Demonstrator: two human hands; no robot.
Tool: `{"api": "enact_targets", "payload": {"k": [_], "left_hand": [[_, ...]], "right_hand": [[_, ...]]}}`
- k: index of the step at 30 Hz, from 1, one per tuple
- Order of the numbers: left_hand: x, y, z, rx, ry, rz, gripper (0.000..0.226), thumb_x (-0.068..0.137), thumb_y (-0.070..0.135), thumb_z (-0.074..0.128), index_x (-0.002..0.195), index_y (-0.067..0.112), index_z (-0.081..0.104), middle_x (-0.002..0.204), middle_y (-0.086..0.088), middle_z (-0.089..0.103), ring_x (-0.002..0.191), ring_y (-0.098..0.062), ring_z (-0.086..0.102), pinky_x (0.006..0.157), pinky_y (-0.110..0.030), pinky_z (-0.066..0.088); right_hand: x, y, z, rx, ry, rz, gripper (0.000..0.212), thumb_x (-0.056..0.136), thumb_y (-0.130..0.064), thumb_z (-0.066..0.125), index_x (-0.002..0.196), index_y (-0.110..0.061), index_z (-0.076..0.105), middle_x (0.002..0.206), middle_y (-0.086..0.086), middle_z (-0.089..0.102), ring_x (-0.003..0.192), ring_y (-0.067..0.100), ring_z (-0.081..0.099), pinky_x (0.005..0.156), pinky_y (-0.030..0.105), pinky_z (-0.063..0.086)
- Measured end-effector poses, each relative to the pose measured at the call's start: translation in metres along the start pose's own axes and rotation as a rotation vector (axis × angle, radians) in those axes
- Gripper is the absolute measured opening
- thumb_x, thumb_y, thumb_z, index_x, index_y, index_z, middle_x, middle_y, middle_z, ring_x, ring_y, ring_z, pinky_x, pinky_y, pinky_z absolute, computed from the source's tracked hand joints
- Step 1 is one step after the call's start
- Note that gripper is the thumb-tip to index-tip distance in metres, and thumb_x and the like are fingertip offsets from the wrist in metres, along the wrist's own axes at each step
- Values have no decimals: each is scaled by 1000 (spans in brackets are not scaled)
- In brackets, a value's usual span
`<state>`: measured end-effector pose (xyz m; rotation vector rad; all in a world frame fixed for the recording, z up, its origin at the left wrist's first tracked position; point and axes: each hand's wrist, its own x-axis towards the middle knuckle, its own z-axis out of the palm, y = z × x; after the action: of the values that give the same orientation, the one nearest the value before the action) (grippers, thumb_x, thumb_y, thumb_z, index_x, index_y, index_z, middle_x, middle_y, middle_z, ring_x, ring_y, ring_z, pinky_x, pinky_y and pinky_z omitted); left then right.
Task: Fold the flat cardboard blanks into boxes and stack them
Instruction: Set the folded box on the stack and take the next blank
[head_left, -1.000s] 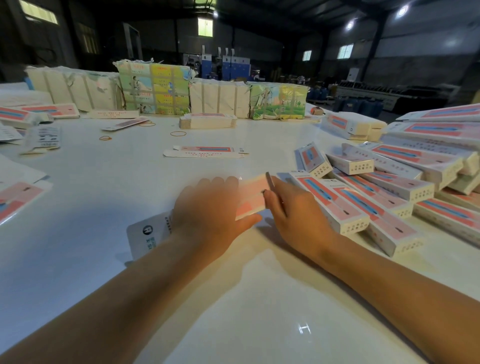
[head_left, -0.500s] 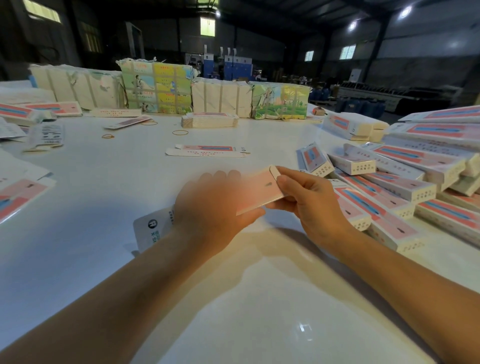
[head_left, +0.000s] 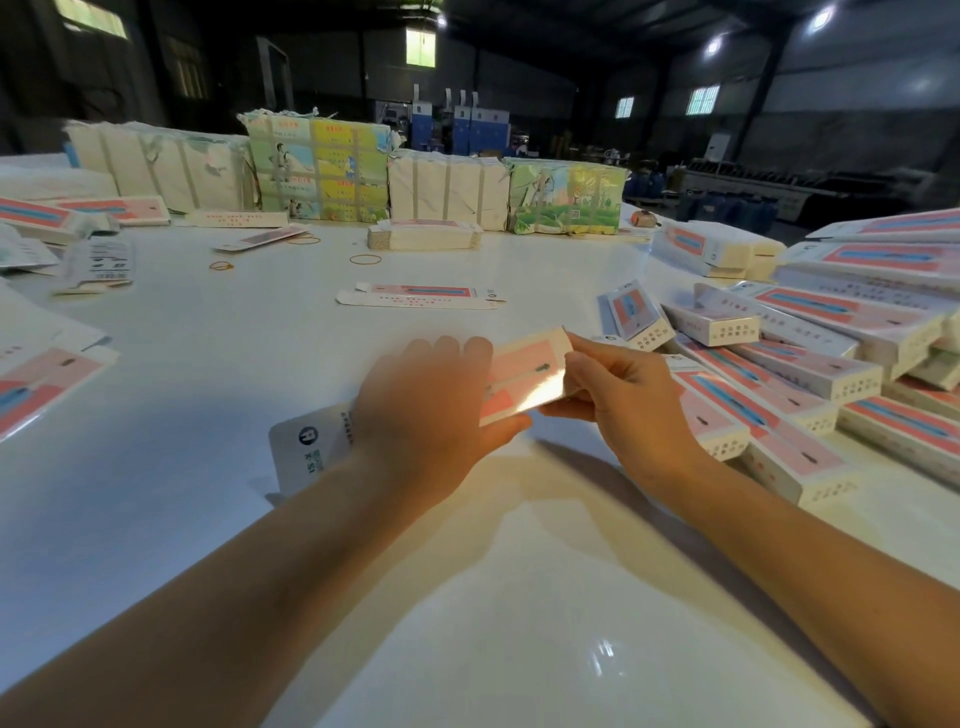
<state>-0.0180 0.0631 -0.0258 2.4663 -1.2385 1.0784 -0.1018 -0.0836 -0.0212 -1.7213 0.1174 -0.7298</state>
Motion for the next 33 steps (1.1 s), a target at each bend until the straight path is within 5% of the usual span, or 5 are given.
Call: {"api": "enact_targets", "payload": {"k": [5, 17, 22, 27, 33], "left_hand": [[1, 4, -1, 123, 7, 5, 64, 78, 68, 52, 104, 10, 61, 81, -7, 63, 69, -23, 59, 56, -27, 38], [0, 5, 1, 100, 45, 74, 57, 72, 65, 58, 83, 9, 62, 63, -5, 57, 53, -22, 54, 48, -26, 35], [3, 1, -4, -47, 15, -40, 70, 77, 65, 35, 95, 3, 63, 74, -12, 63, 60, -30, 59, 51, -30, 44], [5, -3, -4, 9, 22, -34, 68, 77, 65, 35, 87, 3, 62, 67, -10, 60, 54, -28, 57, 47, -26, 40], [9, -26, 0, -39, -46, 4, 68, 66, 69, 62, 101, 11, 59, 79, -6, 64, 62, -25, 60, 50, -25, 37]], "right_hand": [[-3, 0, 3, -174, 15, -55, 30, 90, -13, 41, 83, -20, 69, 81, -1, 71, 83, 22, 67, 84, 43, 56], [-7, -3, -4, -675, -41, -197, 26, 93, -10, 46, 75, -24, 58, 60, -13, 61, 55, 1, 55, 51, 9, 38], [-2, 0, 4, -418, -41, -114, 24, 97, -15, 44, 106, -19, 65, 86, 6, 70, 78, 29, 60, 70, 39, 52], [-7, 8, 10, -383, -58, -94, 28, 93, -12, 50, 114, -23, 65, 92, -15, 70, 83, -4, 62, 72, 12, 47], [-2, 6, 1, -565, -203, -134, 55, 92, -20, 55, 143, -31, 37, 144, -8, 45, 128, 9, 44, 108, 36, 38]]}}
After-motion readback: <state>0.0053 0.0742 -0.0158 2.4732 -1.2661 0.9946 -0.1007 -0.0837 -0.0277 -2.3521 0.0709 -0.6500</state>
